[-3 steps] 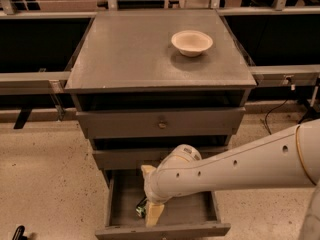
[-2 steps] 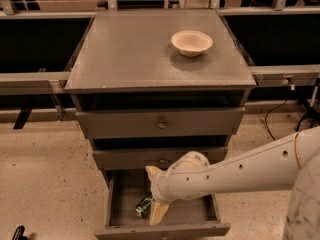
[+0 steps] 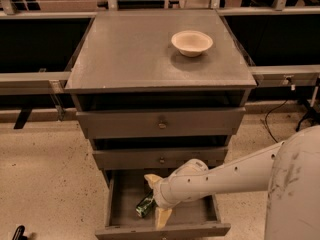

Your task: Pick green can from bottom drawer and place on counter

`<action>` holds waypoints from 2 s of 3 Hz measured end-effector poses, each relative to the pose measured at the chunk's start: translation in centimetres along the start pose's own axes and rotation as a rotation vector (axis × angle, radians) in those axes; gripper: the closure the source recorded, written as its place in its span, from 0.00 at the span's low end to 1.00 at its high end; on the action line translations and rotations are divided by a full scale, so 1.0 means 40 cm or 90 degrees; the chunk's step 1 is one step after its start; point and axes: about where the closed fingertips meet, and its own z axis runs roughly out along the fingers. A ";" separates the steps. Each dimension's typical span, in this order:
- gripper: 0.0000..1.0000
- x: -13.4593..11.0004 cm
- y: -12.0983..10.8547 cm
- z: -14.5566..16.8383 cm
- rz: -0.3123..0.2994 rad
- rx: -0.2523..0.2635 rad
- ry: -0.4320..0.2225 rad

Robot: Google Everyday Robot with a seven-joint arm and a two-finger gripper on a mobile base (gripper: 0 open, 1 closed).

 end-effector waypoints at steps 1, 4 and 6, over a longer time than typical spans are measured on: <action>0.00 0.009 0.008 0.003 -0.013 -0.009 0.002; 0.00 0.002 0.037 0.101 0.064 -0.101 -0.134; 0.00 0.045 0.015 0.120 0.024 -0.125 -0.143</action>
Offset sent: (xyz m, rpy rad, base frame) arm -0.0015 0.0059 -0.0120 -0.0515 0.0385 0.1035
